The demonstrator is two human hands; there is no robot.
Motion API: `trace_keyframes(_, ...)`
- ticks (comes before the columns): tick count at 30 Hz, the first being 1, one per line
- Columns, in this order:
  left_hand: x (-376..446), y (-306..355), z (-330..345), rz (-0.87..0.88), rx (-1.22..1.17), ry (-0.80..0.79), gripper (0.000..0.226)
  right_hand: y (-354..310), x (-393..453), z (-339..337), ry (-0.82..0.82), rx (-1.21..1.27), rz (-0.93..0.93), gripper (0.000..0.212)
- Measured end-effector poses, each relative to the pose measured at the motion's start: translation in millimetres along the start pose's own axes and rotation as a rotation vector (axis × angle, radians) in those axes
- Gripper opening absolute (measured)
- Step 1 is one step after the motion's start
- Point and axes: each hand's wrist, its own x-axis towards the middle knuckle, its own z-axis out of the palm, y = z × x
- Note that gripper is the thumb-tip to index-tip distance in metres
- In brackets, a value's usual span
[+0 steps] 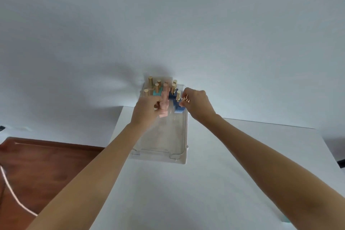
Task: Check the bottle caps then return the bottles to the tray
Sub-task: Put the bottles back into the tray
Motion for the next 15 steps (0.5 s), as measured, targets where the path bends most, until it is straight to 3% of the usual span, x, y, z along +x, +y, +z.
trace_keyframes(4,9.0,-13.0,9.7,0.014,0.141,0.026,0.005,4.6,12.5,18.8,0.015,-0.152,-0.009,0.017)
trace_keyframes(15,22.3,-22.5,19.3,0.020,0.073,0.033,0.012,2.4,31.3,44.6,0.132,-0.246,-0.078,0.023)
